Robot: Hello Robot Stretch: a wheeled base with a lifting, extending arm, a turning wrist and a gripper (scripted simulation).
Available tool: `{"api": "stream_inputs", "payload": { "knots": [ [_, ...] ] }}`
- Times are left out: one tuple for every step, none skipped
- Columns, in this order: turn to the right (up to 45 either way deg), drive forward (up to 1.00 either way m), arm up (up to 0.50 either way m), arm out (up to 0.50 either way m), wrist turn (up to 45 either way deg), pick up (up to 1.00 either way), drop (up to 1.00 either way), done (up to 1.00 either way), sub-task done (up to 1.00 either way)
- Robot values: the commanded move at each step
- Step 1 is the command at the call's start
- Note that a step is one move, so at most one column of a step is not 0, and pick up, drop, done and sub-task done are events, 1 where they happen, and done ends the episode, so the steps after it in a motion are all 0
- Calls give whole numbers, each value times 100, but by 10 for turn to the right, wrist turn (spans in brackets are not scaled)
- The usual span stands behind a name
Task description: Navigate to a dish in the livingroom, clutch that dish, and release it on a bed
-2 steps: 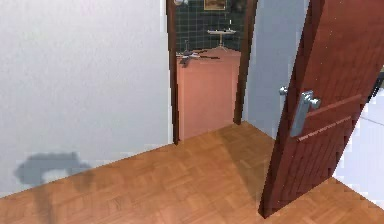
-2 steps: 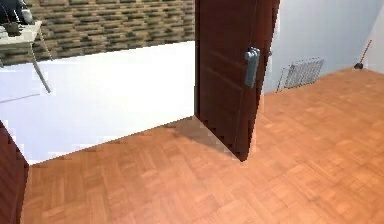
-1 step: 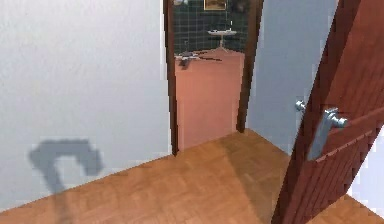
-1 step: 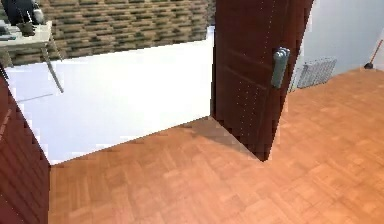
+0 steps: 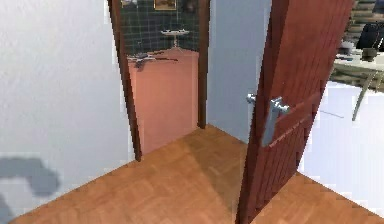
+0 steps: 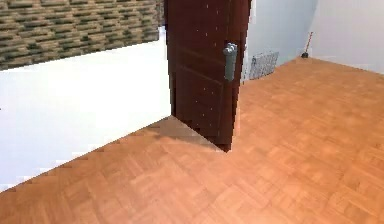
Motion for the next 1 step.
{"api": "stream_inputs", "payload": {
  "knots": [
    [0,100,0,0,0,0,0,0,0]
  ]
}}
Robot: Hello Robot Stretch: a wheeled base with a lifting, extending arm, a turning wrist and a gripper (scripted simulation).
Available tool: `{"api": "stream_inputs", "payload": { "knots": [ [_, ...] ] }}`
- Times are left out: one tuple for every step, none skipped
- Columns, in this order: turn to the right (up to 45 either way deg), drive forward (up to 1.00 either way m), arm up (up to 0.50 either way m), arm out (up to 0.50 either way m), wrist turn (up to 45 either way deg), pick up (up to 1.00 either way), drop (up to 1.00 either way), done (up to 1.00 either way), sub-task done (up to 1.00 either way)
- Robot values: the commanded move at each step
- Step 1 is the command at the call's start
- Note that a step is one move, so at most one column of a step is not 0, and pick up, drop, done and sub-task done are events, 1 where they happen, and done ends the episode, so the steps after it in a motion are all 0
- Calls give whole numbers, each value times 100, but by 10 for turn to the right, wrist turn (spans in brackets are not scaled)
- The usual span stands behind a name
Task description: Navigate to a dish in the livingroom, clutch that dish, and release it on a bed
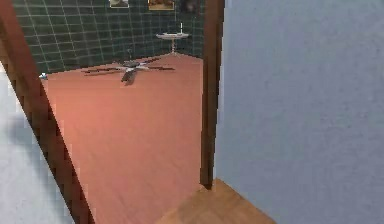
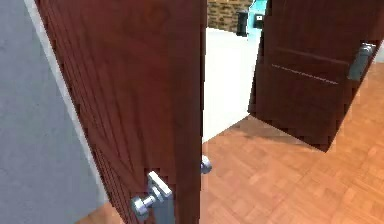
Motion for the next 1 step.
{"api": "stream_inputs", "payload": {
  "knots": [
    [0,100,0,0,0,0,0,0,0]
  ]
}}
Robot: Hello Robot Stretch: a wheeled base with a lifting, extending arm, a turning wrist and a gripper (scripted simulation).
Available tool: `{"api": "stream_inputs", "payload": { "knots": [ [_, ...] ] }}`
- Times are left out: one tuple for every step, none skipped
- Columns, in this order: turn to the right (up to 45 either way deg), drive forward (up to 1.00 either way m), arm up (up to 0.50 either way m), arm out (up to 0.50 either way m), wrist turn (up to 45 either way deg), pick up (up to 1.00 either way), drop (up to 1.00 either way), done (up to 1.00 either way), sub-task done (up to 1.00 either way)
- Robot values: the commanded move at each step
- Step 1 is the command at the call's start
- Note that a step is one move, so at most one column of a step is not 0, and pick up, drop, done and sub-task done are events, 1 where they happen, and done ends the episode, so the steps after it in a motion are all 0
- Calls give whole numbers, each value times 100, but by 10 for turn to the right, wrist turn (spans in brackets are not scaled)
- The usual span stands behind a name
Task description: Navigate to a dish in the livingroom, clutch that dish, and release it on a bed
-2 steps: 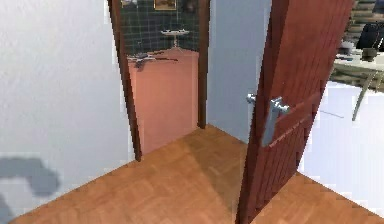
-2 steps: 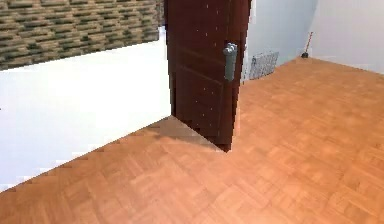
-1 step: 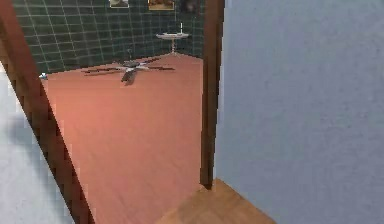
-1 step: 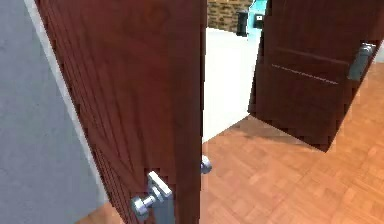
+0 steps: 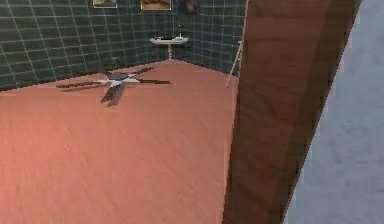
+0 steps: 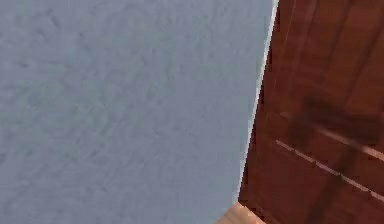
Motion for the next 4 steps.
{"api": "stream_inputs", "payload": {
  "knots": [
    [-330,0,0,0,0,0,0,0,0],
    [0,30,0,0,0,0,0,0,0],
    [360,0,0,0,0,0,0,0,0],
    [0,100,0,0,0,0,0,0,0]
  ]
}}
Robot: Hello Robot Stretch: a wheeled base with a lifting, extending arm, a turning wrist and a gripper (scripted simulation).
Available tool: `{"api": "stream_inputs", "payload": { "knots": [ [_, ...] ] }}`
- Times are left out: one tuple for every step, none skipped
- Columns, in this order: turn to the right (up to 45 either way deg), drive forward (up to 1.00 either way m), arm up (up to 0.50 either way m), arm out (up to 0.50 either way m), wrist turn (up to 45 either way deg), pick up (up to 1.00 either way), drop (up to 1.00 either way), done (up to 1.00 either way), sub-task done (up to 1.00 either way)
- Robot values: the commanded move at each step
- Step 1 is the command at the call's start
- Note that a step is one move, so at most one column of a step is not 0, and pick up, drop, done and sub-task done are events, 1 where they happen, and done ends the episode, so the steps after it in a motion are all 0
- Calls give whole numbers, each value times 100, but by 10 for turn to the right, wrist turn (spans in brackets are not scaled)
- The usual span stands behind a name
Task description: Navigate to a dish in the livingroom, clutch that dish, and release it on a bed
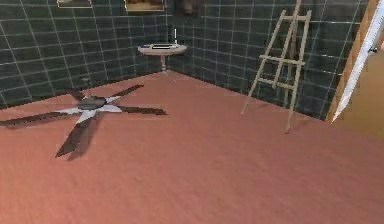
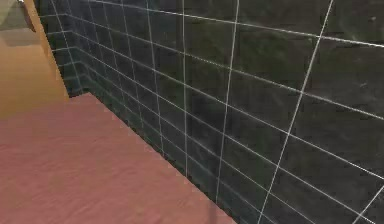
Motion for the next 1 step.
{"api": "stream_inputs", "payload": {
  "knots": [
    [0,100,0,0,0,0,0,0,0]
  ]
}}
